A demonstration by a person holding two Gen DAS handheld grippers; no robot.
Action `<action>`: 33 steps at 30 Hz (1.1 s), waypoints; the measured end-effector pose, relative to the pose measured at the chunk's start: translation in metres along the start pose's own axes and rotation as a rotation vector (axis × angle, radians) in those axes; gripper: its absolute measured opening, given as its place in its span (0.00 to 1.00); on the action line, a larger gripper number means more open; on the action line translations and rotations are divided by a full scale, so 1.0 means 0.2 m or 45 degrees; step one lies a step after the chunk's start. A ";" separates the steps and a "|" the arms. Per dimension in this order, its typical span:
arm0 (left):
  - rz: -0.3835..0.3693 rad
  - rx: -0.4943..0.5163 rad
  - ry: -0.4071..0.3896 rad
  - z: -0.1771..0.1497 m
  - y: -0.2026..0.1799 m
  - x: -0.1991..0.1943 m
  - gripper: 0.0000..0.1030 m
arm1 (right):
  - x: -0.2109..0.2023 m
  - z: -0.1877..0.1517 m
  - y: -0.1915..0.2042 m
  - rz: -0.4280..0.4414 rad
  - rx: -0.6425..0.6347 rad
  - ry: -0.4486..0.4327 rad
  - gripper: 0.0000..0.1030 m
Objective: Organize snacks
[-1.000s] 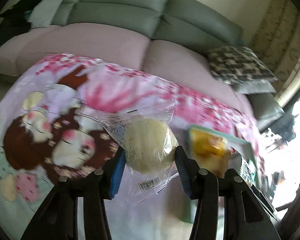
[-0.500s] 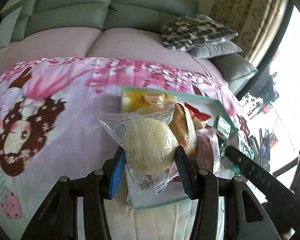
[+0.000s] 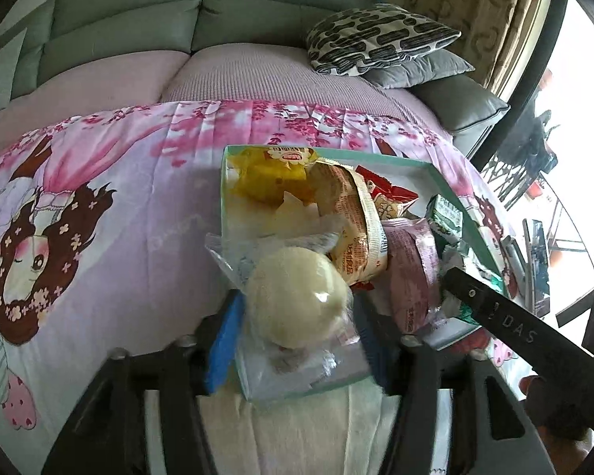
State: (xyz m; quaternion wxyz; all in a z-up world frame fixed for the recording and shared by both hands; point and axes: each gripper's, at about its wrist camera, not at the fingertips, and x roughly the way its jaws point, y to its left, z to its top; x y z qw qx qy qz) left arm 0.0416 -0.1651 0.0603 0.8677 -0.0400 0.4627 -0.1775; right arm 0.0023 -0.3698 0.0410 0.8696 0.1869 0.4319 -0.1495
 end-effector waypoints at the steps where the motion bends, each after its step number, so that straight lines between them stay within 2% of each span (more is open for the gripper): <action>1: -0.006 -0.006 -0.002 -0.01 0.00 -0.02 0.66 | -0.01 0.00 0.00 0.001 -0.007 0.001 0.70; 5: 0.001 0.002 -0.028 -0.03 0.01 -0.09 0.69 | -0.05 -0.02 0.02 -0.004 -0.043 -0.008 0.81; 7: 0.023 0.008 -0.050 -0.03 0.01 -0.13 0.76 | -0.08 -0.04 0.04 -0.004 -0.066 -0.018 0.91; 8: 0.042 0.007 -0.064 -0.03 0.02 -0.16 0.84 | -0.10 -0.05 0.05 -0.007 -0.074 -0.024 0.94; 9: 0.084 0.007 -0.087 -0.04 0.03 -0.19 0.87 | -0.11 -0.07 0.05 -0.011 -0.081 -0.027 1.00; 16: 0.470 0.034 -0.150 -0.09 0.14 -0.25 0.87 | -0.15 -0.16 0.14 -0.030 -0.183 -0.021 1.00; 23: 0.541 -0.016 -0.087 -0.17 0.30 -0.27 0.87 | -0.18 -0.23 0.25 -0.019 -0.284 -0.008 1.00; 26: 0.602 -0.041 -0.070 -0.21 0.33 -0.27 0.87 | -0.17 -0.26 0.29 -0.022 -0.320 0.009 1.00; 33: 0.666 -0.110 -0.049 -0.24 0.41 -0.29 0.87 | -0.17 -0.28 0.34 -0.031 -0.357 0.022 1.00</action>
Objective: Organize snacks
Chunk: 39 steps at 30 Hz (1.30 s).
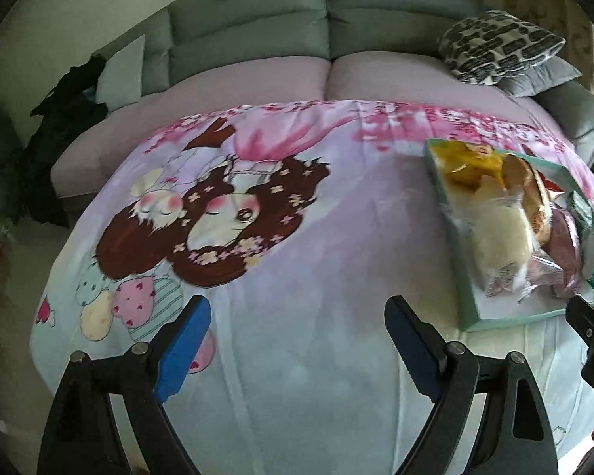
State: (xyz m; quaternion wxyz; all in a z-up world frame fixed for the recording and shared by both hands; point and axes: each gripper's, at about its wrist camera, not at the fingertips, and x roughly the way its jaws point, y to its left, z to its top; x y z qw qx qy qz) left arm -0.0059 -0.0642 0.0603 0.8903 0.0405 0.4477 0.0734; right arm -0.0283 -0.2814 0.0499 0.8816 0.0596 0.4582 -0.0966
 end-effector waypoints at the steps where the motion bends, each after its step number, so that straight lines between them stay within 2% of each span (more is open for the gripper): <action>1: 0.008 -0.004 0.000 0.00 0.01 0.00 0.87 | 0.00 0.00 0.00 -0.001 -0.001 0.003 1.00; 39: -0.001 -0.030 0.032 -0.01 0.03 0.01 0.87 | 0.03 -0.02 -0.01 -0.004 0.004 0.045 1.00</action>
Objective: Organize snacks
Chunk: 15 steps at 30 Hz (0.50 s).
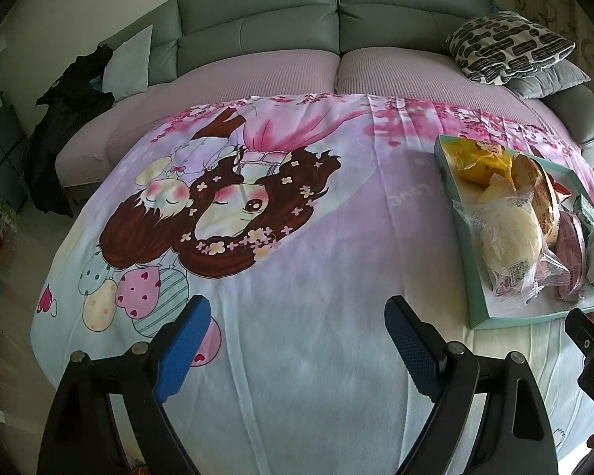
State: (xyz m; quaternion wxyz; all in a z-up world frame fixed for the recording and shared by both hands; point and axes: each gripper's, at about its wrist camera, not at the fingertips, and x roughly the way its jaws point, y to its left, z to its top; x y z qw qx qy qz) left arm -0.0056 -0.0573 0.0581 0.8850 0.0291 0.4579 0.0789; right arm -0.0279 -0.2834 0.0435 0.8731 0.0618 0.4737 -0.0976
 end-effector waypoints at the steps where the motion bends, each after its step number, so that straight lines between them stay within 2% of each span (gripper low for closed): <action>1: 0.001 -0.001 0.000 0.00 0.00 0.00 0.87 | 0.00 0.00 0.00 0.000 -0.001 0.001 1.00; 15: 0.001 -0.002 0.011 0.00 0.00 0.00 0.87 | 0.01 0.00 0.00 -0.002 -0.003 0.007 1.00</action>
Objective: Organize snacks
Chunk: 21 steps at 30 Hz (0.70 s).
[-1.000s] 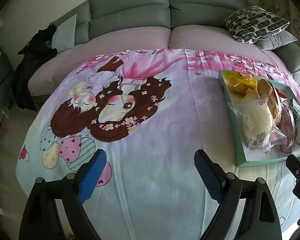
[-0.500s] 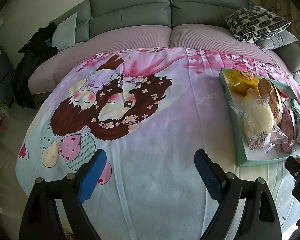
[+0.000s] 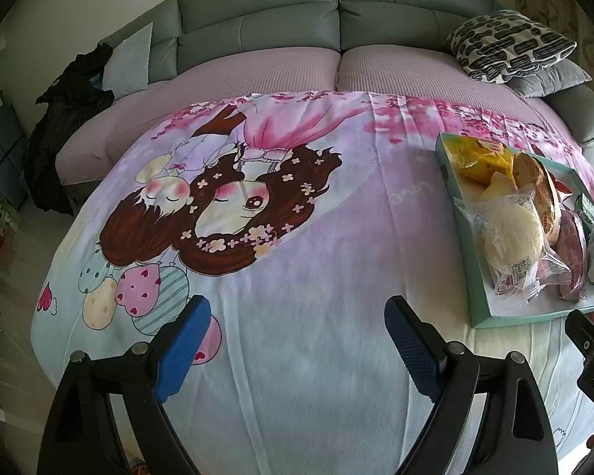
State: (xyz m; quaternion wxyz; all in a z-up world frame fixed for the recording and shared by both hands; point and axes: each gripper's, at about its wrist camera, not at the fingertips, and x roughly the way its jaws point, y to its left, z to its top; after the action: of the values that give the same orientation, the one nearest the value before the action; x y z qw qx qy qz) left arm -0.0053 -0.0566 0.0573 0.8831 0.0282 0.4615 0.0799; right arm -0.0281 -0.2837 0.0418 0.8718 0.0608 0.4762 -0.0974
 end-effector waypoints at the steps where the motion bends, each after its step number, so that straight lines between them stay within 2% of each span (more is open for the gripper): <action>1: 0.000 0.000 0.000 0.00 0.00 0.00 0.87 | 0.00 0.00 0.00 0.000 0.000 0.000 1.00; 21: -0.001 -0.002 0.002 0.00 0.00 0.01 0.87 | 0.01 -0.01 -0.01 -0.002 0.002 0.009 1.00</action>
State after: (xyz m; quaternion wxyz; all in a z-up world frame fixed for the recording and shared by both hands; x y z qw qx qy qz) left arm -0.0053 -0.0563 0.0559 0.8828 0.0275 0.4620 0.0800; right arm -0.0285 -0.2850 0.0401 0.8700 0.0613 0.4792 -0.0983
